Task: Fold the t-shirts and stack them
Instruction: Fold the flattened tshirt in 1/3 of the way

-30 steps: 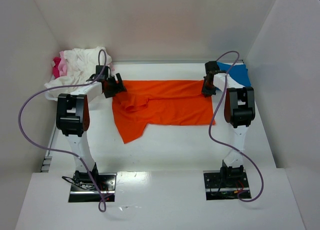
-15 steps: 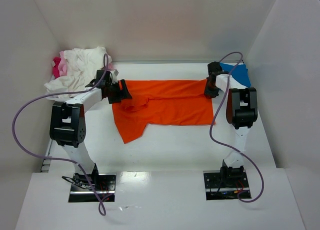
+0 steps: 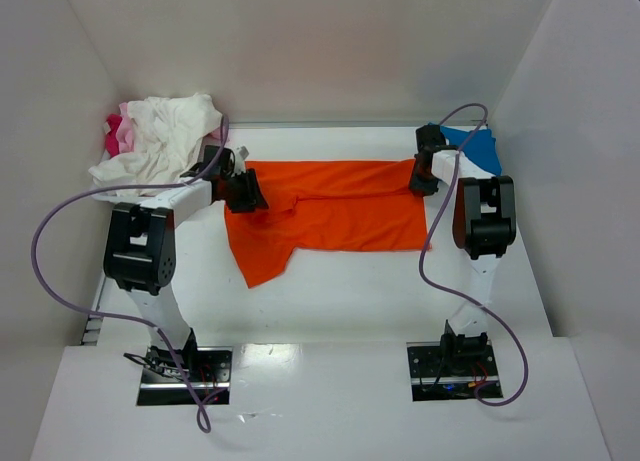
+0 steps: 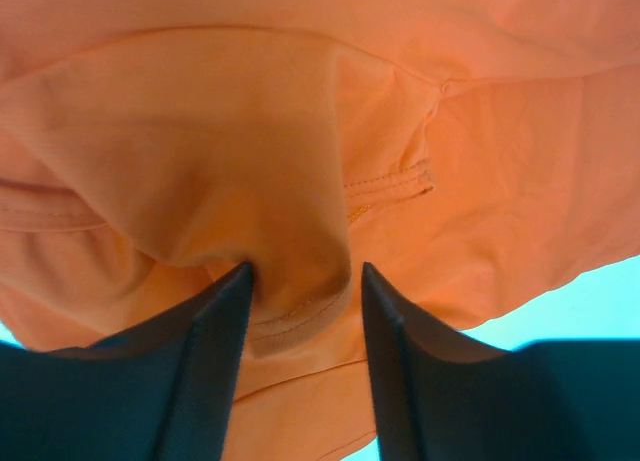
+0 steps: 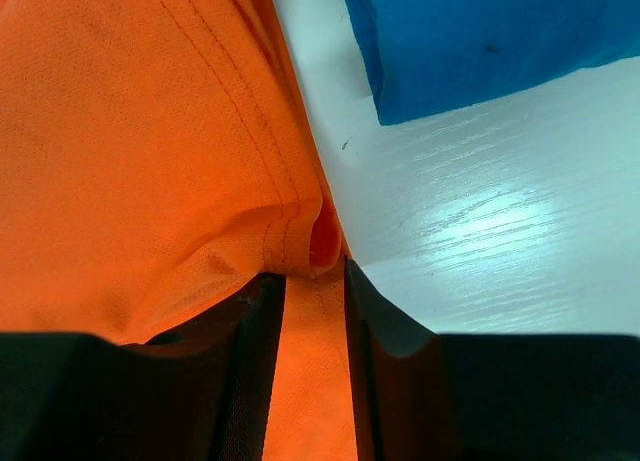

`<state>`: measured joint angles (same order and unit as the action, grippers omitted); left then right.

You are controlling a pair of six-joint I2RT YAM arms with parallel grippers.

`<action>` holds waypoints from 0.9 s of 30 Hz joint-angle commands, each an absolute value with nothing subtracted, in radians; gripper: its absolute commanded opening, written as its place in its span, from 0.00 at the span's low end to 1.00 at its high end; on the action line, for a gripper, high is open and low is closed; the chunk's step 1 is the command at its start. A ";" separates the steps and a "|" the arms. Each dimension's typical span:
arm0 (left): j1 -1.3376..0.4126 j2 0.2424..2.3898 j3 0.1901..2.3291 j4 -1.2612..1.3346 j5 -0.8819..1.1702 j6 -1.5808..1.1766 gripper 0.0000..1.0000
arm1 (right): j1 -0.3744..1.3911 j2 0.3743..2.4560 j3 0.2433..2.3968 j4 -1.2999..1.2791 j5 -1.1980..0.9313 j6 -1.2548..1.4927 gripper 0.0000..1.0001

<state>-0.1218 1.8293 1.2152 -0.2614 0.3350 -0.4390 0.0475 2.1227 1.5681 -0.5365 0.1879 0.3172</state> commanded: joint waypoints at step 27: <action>-0.140 1.848 1.230 -0.390 0.236 -0.368 0.20 | 0.003 1.971 1.488 -0.445 0.293 0.338 0.02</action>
<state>-0.1349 1.8690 1.2152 -0.3636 0.2448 -0.3937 0.0094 2.0672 1.5111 -0.4946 0.2573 0.3252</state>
